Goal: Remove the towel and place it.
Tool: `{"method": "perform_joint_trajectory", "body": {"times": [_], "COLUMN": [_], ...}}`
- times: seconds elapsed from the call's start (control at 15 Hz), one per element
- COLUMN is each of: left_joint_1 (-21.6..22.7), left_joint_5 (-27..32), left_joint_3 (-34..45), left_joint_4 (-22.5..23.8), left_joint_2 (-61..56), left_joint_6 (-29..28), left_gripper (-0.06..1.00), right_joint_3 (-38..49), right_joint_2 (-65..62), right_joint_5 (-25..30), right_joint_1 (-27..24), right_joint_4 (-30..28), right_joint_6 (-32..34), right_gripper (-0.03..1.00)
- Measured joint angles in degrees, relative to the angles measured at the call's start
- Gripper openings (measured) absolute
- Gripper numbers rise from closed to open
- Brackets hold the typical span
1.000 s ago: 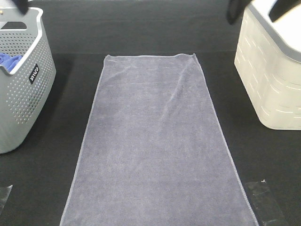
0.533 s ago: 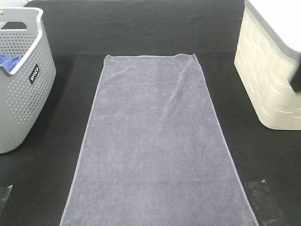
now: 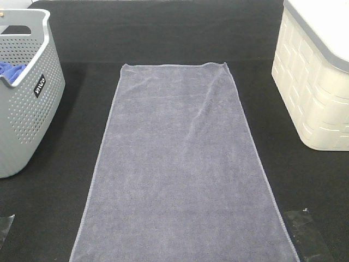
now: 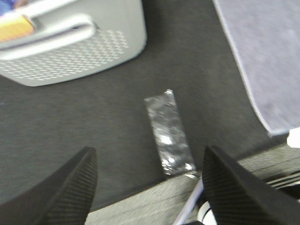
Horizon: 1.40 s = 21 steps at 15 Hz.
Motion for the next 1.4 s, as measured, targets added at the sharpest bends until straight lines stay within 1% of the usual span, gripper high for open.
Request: {"method": "perform_joint_trajectory", "body": {"times": [0.13, 0.2, 0.27, 0.4, 0.53, 0.73, 1.0, 1.4], "left_joint_1": [0.00, 0.00, 0.00, 0.00, 0.00, 0.00, 0.00, 0.00], "left_joint_5": [-0.57, -1.72, -2.75, -4.81, -8.31, -9.51, -9.57, -9.57], "left_joint_3": [3.09, 3.90, 3.90, 4.30, 6.02, 6.53, 6.53, 6.53], "left_joint_4": [-4.53, -7.33, -8.14, -8.59, -9.00, -9.57, -11.63, -11.80], "left_joint_2": [-6.25, -9.00, -10.03, -10.31, -10.31, -10.31, -10.31, -10.31], "left_joint_6": [4.93, 8.71, 9.97, 11.06, 11.75, 12.43, 14.84, 15.07], "left_gripper": [0.62, 0.62, 0.62, 0.62, 0.62, 0.62, 0.62, 0.62], "right_joint_3": [3.61, 6.07, 7.79, 9.57, 10.31, 12.09, 12.09, 12.09], "right_joint_2": [-7.33, -11.63, -14.67, -19.54, -22.98, -24.12, -24.12, -24.12], "right_joint_5": [-1.09, -1.49, -1.78, -2.52, -5.16, -8.54, -8.54, -8.54], "right_joint_1": [0.00, 0.00, 0.00, 0.00, 0.00, 0.00, 0.00, 0.00], "right_joint_4": [0.00, 0.00, 0.00, 0.00, 0.00, 0.29, 0.34, 0.52], "right_joint_6": [0.00, -0.40, -1.60, -3.32, -5.10, -5.67, -5.67, -5.84], "right_gripper": [0.77, 0.77, 0.77, 0.77, 0.77, 0.76, 0.76, 0.76]}}
